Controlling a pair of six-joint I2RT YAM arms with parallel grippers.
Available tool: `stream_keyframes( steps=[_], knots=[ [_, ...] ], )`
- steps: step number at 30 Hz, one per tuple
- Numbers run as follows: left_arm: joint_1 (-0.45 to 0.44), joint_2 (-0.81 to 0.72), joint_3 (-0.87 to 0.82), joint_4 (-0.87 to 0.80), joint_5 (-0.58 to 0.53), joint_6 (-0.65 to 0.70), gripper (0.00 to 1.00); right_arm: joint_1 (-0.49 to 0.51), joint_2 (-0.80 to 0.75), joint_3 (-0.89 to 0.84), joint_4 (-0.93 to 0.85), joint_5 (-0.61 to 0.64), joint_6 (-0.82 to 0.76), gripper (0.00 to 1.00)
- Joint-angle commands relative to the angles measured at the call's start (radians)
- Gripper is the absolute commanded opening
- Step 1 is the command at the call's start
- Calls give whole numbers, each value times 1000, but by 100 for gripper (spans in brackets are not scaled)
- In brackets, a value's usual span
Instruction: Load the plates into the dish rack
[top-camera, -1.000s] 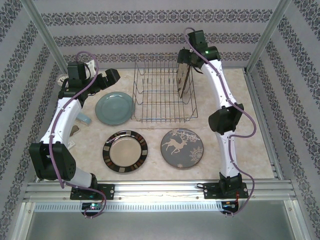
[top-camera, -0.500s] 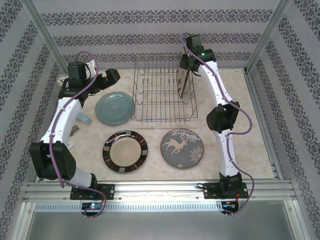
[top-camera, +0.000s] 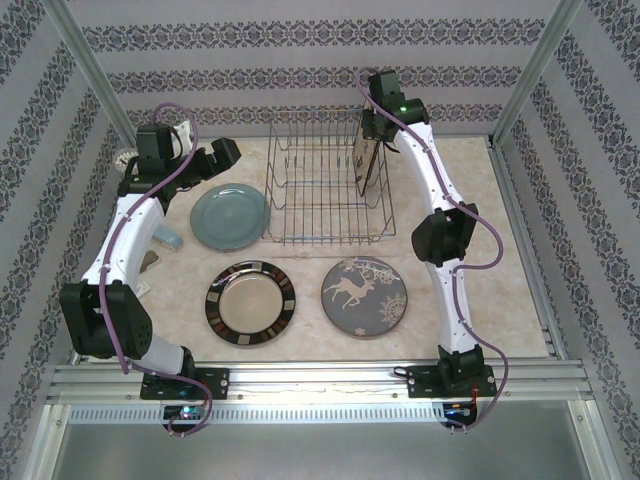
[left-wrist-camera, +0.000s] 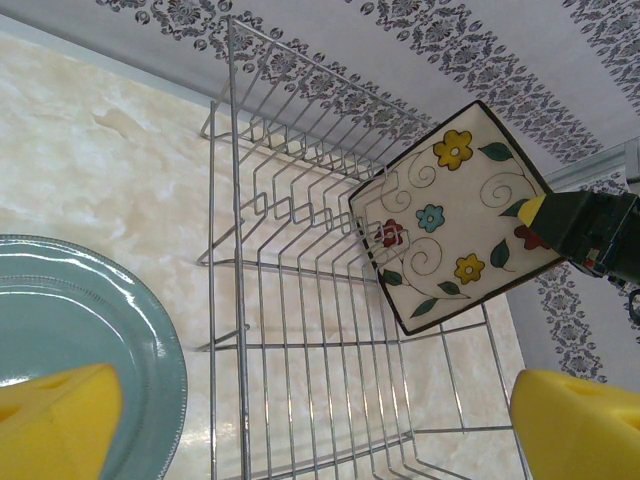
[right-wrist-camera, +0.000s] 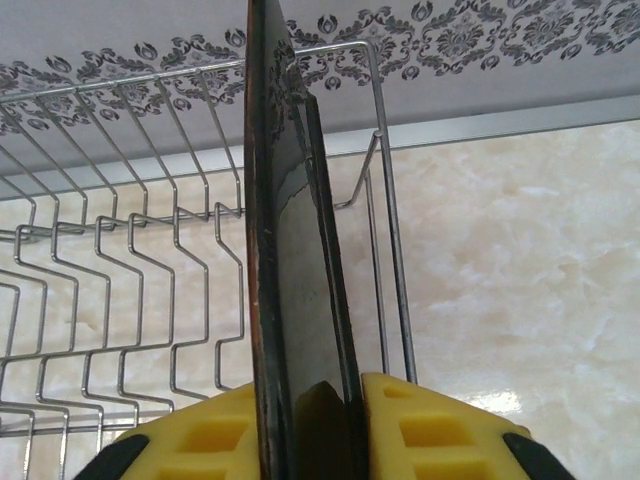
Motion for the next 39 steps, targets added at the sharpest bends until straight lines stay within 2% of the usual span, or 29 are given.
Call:
stream_keyframes(
  steps=[1, 9, 39],
  knots=[
    [12, 4, 27, 6, 24, 0, 100, 18, -22, -16, 19, 14, 12, 14],
    [12, -1, 25, 9, 25, -2, 100, 37, -61, -53, 47, 83, -14, 0],
    [12, -19, 20, 23, 38, -13, 100, 108, -234, -192, 196, 315, -118, 0]
  ],
)
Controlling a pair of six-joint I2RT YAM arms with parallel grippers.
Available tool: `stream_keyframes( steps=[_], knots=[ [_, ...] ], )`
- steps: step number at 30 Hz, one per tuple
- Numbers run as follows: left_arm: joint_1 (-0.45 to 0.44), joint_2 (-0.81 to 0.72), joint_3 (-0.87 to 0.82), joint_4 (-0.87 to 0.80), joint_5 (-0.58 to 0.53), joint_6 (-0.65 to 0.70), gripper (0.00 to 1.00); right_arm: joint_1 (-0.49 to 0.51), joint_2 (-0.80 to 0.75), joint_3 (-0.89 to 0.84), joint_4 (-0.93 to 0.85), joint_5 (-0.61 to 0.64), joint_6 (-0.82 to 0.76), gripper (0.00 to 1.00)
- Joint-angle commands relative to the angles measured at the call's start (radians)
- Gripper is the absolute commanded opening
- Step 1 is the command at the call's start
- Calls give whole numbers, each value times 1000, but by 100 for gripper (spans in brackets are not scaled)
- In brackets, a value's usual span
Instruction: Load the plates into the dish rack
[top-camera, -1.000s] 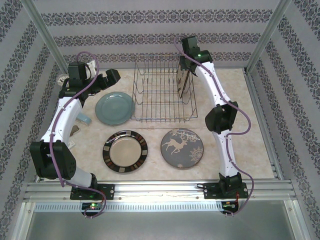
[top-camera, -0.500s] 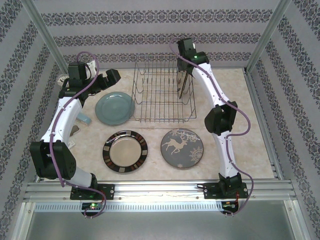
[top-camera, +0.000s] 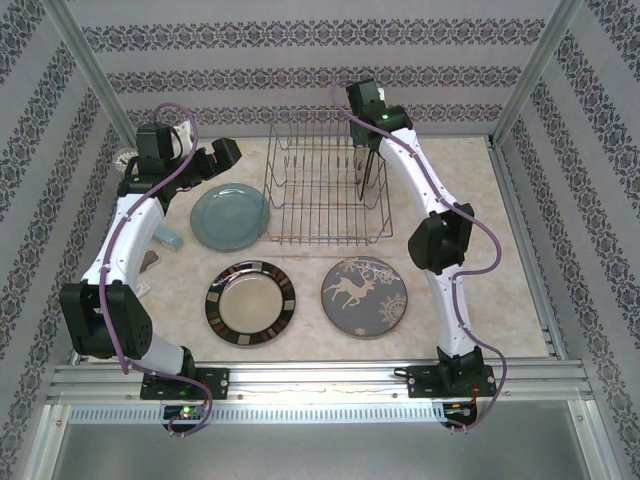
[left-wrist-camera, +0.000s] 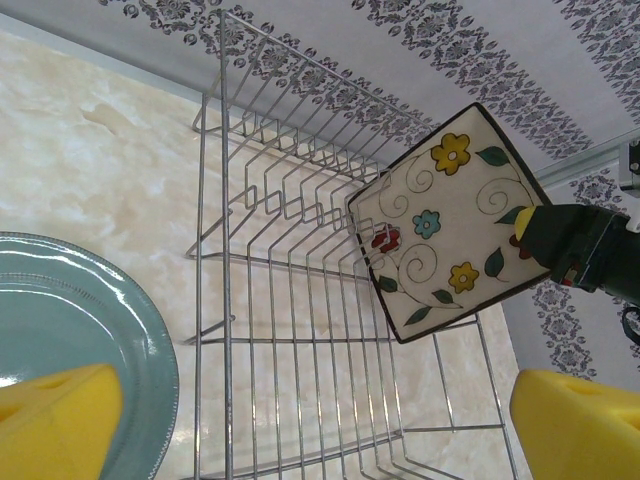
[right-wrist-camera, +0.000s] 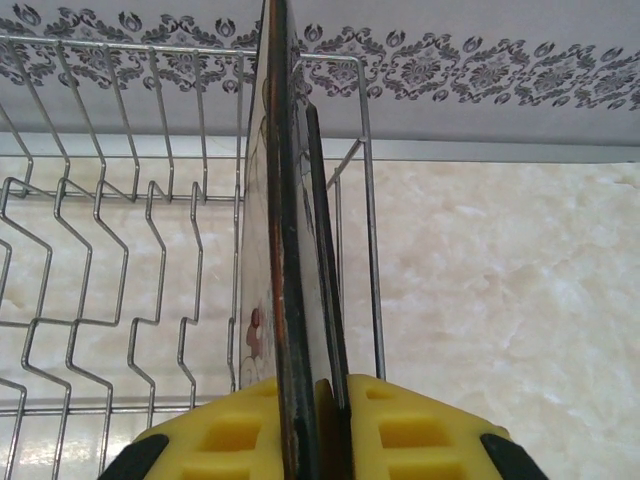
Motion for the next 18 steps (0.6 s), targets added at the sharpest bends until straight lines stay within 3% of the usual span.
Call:
stream_keyframes(
  steps=[1, 18],
  knots=[
    [12, -20, 20, 22, 19, -10, 100, 12, -135, -16, 128, 89, -24, 0],
    [12, -19, 19, 26, 22, -12, 100, 18, -151, -19, 221, 164, -36, 0]
  ],
)
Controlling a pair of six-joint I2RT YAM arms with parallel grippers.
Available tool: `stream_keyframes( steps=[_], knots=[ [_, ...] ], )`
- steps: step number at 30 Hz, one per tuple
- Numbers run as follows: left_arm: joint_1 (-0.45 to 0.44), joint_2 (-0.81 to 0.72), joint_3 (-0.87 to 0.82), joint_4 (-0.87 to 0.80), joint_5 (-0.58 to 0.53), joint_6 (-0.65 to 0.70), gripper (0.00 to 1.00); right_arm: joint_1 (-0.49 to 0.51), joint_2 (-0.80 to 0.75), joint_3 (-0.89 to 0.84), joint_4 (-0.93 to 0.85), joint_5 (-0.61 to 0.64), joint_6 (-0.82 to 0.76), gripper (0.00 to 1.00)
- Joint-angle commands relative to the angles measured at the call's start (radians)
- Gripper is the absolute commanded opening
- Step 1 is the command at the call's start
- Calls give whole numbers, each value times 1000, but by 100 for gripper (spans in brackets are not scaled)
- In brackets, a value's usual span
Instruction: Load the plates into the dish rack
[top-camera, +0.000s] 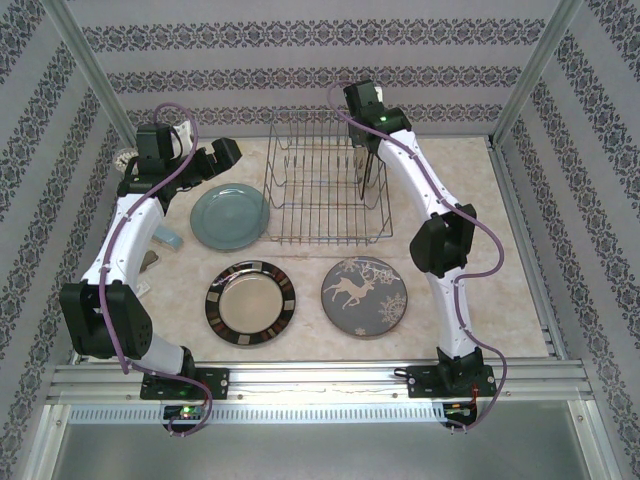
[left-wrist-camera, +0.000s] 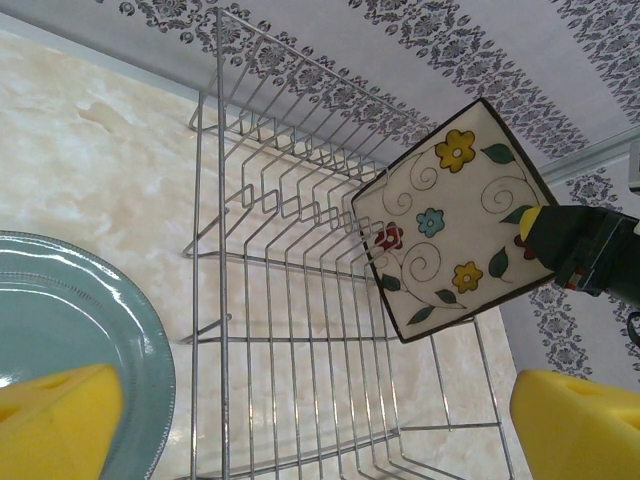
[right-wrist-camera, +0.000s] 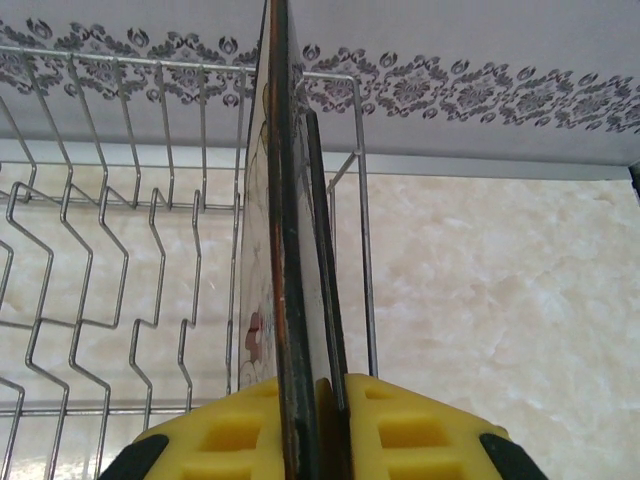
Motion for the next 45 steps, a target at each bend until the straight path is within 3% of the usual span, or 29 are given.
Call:
stream_keyframes(
  steps=[1, 28, 45],
  knots=[
    [12, -19, 19, 26, 15, -9, 100, 5, -106, 48, 166, 128, -12, 0],
    [12, 6, 22, 20, 13, -4, 100, 8, -61, 8, 322, 199, 5, 0],
    [12, 25, 23, 18, 17, -4, 100, 17, -144, -328, 616, 219, 35, 0]
  ],
)
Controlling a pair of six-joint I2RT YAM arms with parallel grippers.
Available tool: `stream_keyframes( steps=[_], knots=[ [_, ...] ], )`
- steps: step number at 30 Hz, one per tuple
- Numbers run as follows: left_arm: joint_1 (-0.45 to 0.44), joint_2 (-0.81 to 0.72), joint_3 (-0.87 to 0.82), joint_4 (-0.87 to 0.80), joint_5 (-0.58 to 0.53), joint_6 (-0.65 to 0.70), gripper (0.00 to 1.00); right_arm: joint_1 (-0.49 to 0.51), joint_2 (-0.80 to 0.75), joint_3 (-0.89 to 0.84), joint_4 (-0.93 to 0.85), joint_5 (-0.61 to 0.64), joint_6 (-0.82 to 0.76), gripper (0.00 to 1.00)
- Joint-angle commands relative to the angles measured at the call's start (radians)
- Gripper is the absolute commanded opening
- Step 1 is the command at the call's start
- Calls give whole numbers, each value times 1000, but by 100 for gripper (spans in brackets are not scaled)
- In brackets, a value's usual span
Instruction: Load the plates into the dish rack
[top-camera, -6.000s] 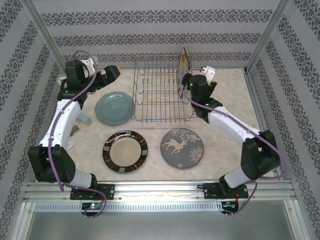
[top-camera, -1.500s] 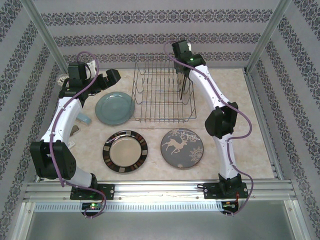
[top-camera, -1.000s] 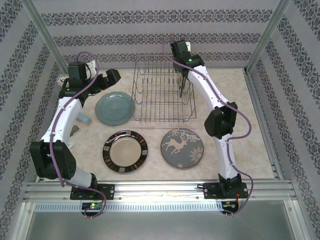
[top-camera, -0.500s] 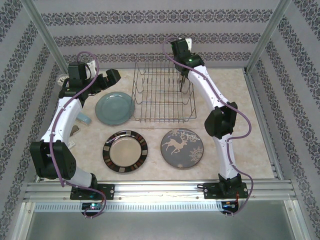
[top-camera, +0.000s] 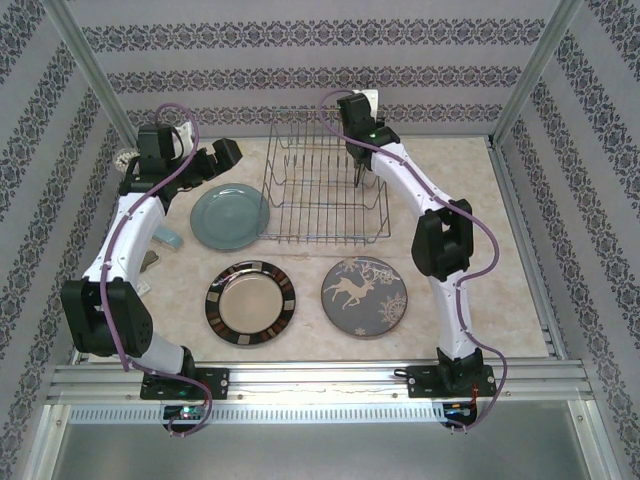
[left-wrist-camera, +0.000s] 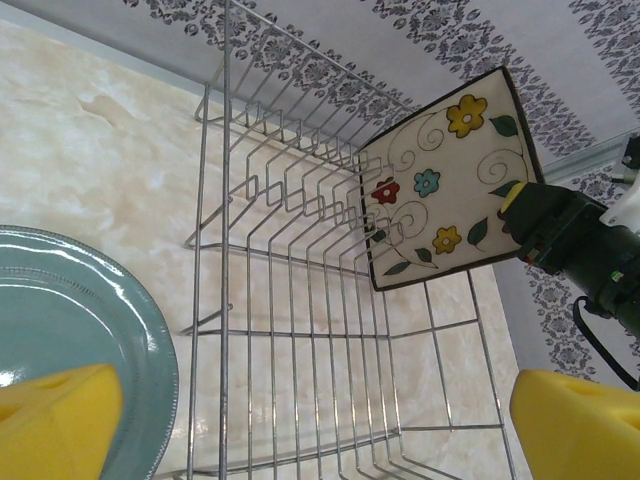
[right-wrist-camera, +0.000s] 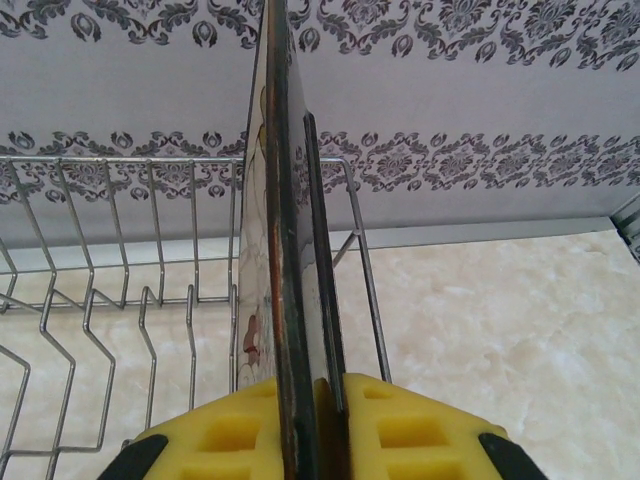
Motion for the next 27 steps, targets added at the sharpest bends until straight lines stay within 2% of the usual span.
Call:
stream_keyframes(
  steps=[1, 8, 10, 14, 22, 27],
  knots=[
    [12, 10, 23, 20, 17, -5, 100, -2, -85, -25, 178, 94, 35, 0],
    [12, 15, 23, 22, 22, -8, 100, -5, -106, -81, 195, 100, 52, 1],
    [12, 15, 24, 23, 23, -10, 100, -8, -117, -95, 192, 102, 62, 9],
    [12, 15, 22, 26, 26, -14, 100, -15, -141, -126, 194, 98, 77, 14],
    [12, 6, 19, 33, 32, -22, 100, -20, -210, -198, 216, 103, 90, 39],
    [12, 0, 14, 40, 37, -28, 100, -21, -231, -204, 209, 104, 87, 47]
  ],
)
